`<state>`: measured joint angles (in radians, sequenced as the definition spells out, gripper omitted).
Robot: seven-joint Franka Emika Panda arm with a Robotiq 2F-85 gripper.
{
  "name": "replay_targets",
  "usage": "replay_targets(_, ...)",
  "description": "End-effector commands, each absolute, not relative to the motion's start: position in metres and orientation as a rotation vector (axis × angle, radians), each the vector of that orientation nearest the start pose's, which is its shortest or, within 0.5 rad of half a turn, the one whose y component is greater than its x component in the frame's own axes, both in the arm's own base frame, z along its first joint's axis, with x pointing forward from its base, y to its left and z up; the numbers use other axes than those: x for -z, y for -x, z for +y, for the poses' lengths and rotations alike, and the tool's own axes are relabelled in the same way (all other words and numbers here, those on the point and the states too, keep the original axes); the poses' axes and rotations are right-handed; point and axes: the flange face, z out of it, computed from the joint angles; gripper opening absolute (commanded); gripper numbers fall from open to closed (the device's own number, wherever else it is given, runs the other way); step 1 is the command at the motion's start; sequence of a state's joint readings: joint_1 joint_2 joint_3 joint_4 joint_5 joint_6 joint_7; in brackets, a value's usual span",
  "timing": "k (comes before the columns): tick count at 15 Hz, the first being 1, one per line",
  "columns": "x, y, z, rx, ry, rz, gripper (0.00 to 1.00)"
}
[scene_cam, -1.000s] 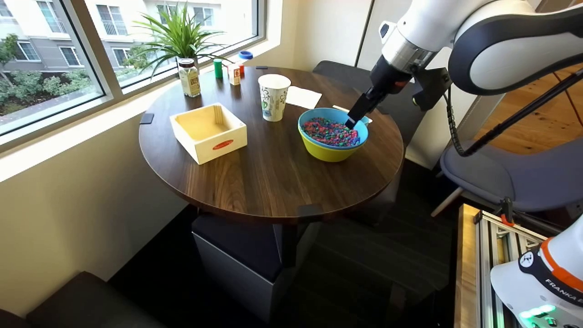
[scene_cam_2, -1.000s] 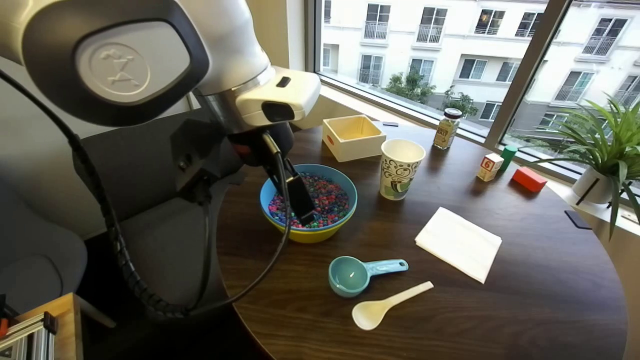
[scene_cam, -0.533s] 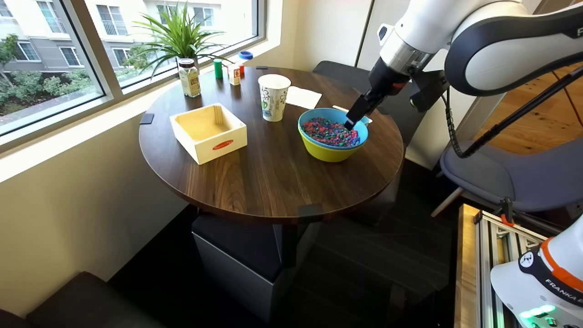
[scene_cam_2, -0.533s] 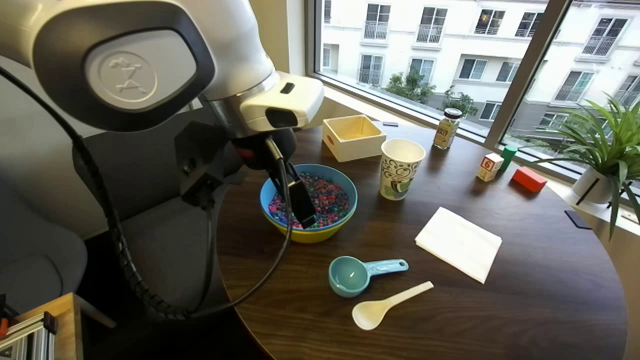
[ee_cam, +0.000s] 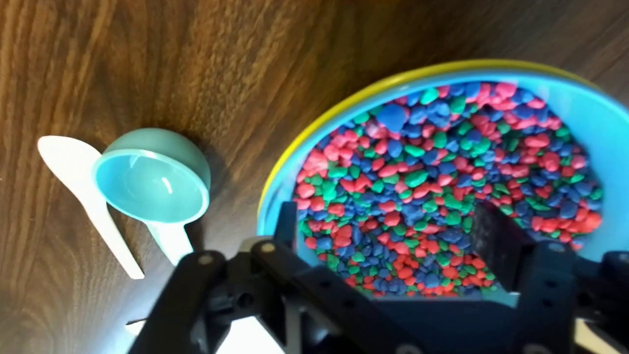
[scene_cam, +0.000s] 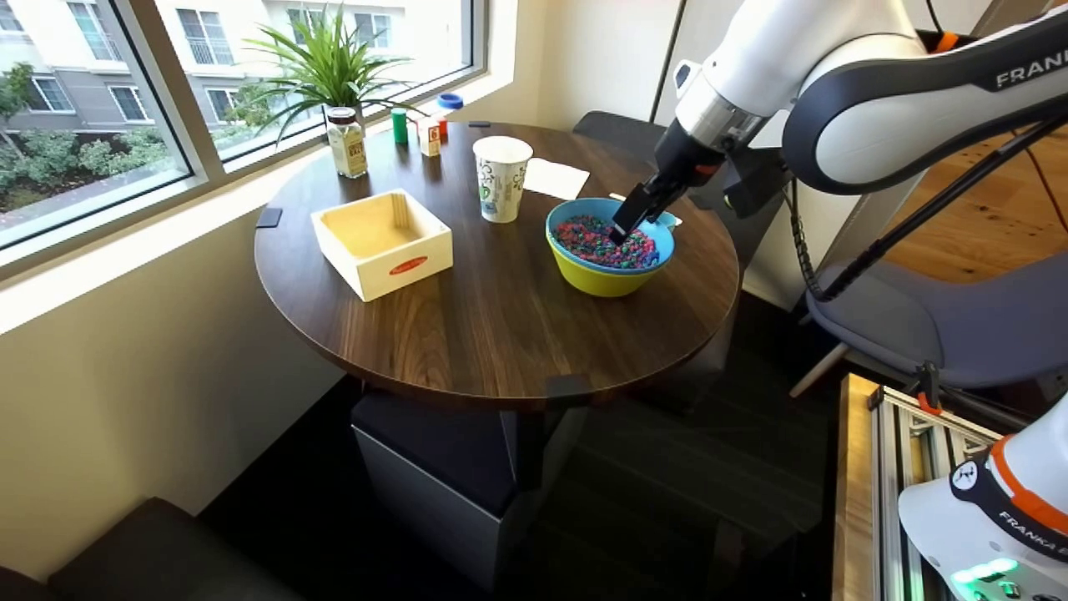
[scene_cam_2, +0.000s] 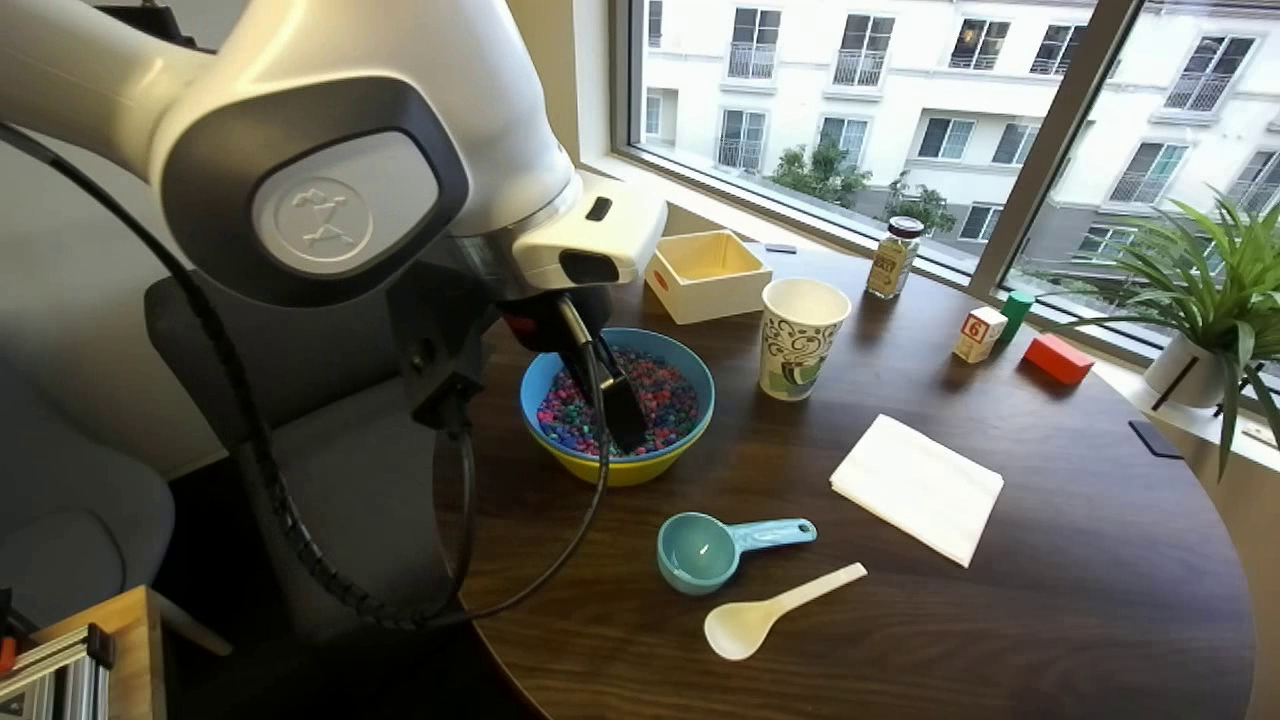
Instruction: Put some cereal in the blue measuring spoon then place the cereal back in the blue bowl using the measuring spoon
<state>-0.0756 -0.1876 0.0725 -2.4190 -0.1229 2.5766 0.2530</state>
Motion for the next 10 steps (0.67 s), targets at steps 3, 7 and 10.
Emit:
replay_targets(3,-0.4041,-0.5040,0.0058,0.544,3.107,0.265,0.70)
replay_targets(7,-0.4006,-0.5060,0.0085,0.535,3.100,0.268,0.51)
replay_targets(10,-0.4028,-0.5070,0.0087,0.548,3.095,0.273,0.49)
